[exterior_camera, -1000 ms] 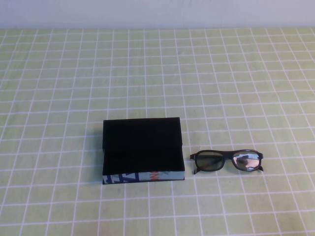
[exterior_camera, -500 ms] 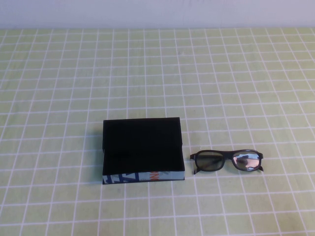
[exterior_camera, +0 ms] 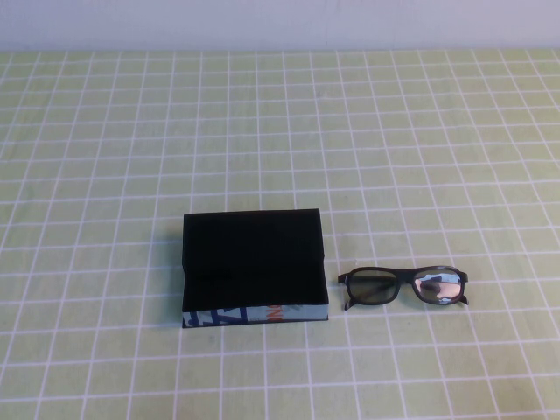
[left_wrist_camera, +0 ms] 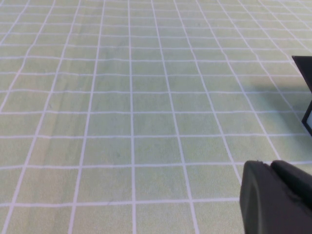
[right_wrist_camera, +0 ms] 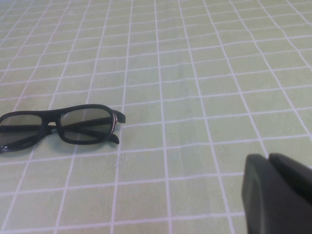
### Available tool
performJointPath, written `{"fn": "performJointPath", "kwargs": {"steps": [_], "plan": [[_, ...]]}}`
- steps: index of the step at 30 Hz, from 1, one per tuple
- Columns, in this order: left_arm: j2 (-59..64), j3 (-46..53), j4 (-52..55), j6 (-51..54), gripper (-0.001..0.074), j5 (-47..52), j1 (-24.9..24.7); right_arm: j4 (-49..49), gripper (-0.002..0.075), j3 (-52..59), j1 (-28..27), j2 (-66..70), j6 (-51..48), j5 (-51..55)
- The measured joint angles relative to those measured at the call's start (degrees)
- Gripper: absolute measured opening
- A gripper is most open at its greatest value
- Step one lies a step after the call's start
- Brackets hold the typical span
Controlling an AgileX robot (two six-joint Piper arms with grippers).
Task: Return glasses to glasses case
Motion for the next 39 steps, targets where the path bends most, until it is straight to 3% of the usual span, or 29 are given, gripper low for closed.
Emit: {"fn": "performJointPath", "kwargs": {"steps": [27, 33, 39], "plan": [[0.0, 0.0, 1.1, 2.2, -0.0001, -0.8, 0.0, 0.0, -0.0018, 0.0, 0.0, 0.0, 0.0, -2.0], [0.0, 0.0, 1.5, 2.8, -0.0001, -8.7, 0.0, 0.0, -0.0018, 0.0, 0.0, 0.0, 0.0, -10.0], [0.0, 0.0, 1.5, 2.8, -0.0001, -24.9, 0.0, 0.0, -0.0018, 0.0, 0.0, 0.0, 0.0, -28.5]]}}
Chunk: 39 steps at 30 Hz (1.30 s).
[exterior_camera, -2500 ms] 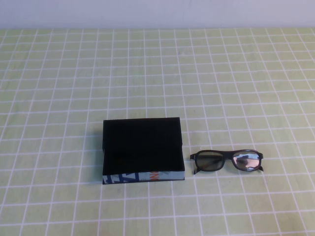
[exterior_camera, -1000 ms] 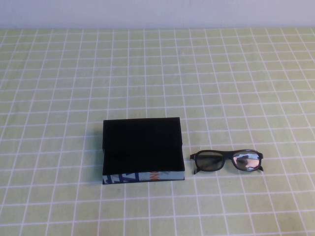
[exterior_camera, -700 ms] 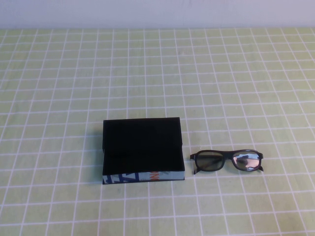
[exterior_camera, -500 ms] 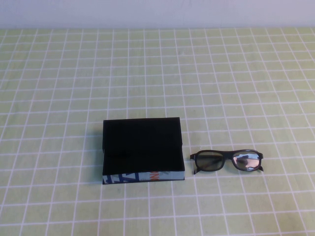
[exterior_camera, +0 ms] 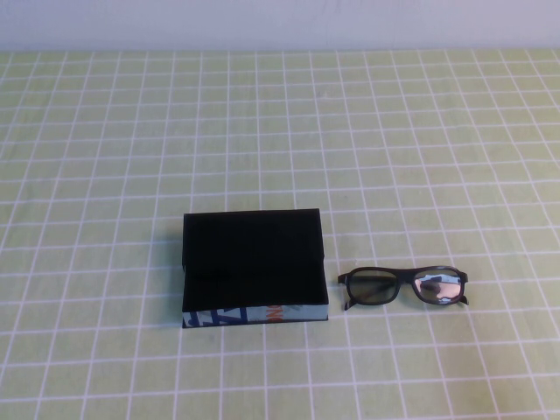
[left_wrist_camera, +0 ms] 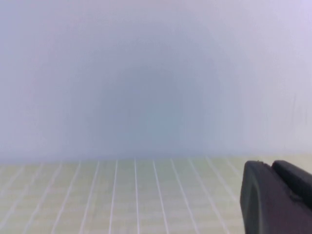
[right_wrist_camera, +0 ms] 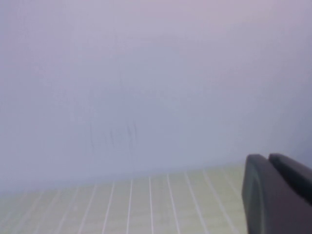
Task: Return glasses to glasses case
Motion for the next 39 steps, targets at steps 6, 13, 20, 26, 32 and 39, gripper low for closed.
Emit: {"fn": "performJointPath", "kwargs": {"steps": [6, 13, 20, 26, 32, 39], "plan": [[0.0, 0.0, 0.0, 0.0, -0.0001, -14.4, 0.0, 0.0, -0.0018, 0.0, 0.0, 0.0, 0.0, -17.7], [0.0, 0.0, 0.0, 0.0, -0.0001, -15.9, 0.0, 0.2, -0.0018, 0.0, 0.0, 0.0, 0.0, -20.7], [0.0, 0.0, 0.1, -3.1, -0.0001, -21.6, 0.0, 0.2, -0.0018, 0.0, 0.0, 0.0, 0.0, -21.8], [-0.1, 0.0, 0.1, -15.4, -0.0001, -36.7, 0.0, 0.2, -0.0018, 0.0, 0.0, 0.0, 0.0, -27.2], [-0.1, -1.2, 0.1, -19.0, -0.0001, -38.9, 0.0, 0.3, -0.0018, 0.0, 0.0, -0.1, 4.6, -40.5], [-0.1, -12.3, 3.8, -19.3, -0.0001, -33.3, 0.0, 0.0, -0.0018, -6.6, 0.0, -0.4, 13.3, -42.0]]}}
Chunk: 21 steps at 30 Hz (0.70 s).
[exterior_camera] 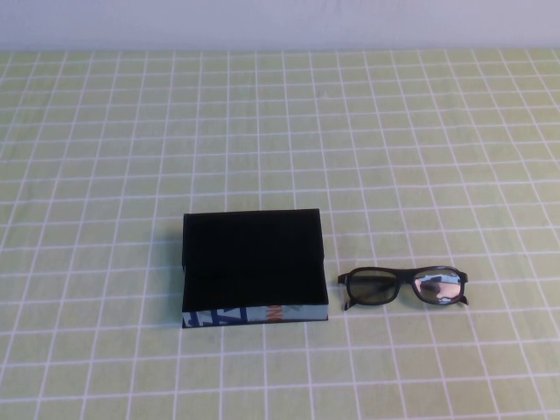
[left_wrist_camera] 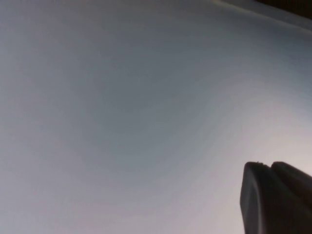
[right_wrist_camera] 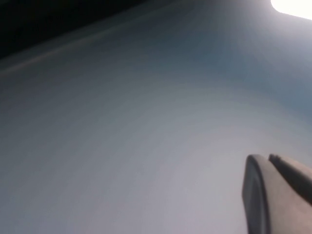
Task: Return glasses to glasses case
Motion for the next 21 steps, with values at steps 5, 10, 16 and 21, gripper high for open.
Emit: {"fn": "performJointPath", "kwargs": {"steps": [5, 10, 16, 21], "plan": [[-0.1, -8.8, 7.0, 0.1, -0.0001, 5.9, 0.0, -0.2, -0.0018, -11.9, 0.0, -0.1, 6.7, 11.2], [2.0, -15.7, 9.7, 0.1, -0.0001, 10.4, 0.0, -0.2, -0.0018, -24.4, 0.0, 0.3, 9.1, 31.9], [9.9, -23.8, 12.5, -6.2, -0.0001, 27.9, 0.0, -0.2, -0.0018, -36.0, 0.0, 8.3, 9.1, 52.5], [18.9, -27.9, 12.4, -7.9, -0.0001, 47.2, 0.0, -0.5, -0.0018, -39.9, 0.0, 19.8, 8.6, 71.1]]}}
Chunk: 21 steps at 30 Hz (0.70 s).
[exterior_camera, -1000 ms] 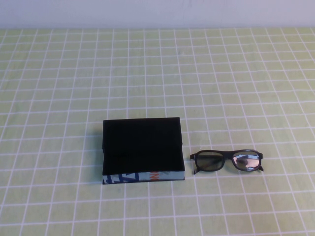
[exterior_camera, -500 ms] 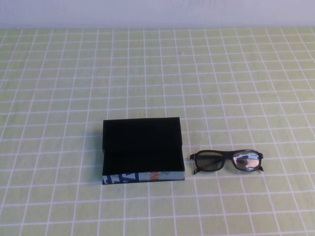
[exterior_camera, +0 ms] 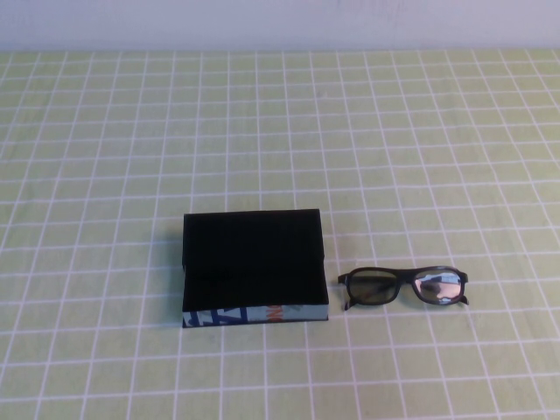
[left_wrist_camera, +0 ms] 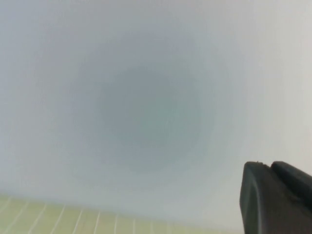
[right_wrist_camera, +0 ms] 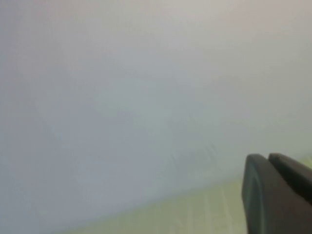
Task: Return glasses to glasses case
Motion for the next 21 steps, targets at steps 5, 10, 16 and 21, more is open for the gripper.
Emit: {"fn": "performJointPath", "kwargs": {"steps": [5, 10, 16, 21], "plan": [[8.2, -0.3, -1.8, 1.8, -0.0001, 14.2, 0.0, -5.1, -0.0018, -0.1, 0.0, 9.9, -7.7, 7.9], [12.0, -0.3, -2.9, 2.3, -0.0001, 16.9, 0.0, -5.1, -0.0018, -0.1, 0.0, 17.9, -9.7, 0.2], [13.1, -0.3, -6.0, 6.7, -0.0001, 18.5, 0.0, -4.8, -0.0018, -2.6, 3.9, 28.4, -18.5, -1.7], [13.2, -0.3, -11.2, 18.6, -0.0001, 19.5, 0.0, -4.1, -0.0018, -10.2, 6.4, 38.2, -30.6, 13.4]]}}
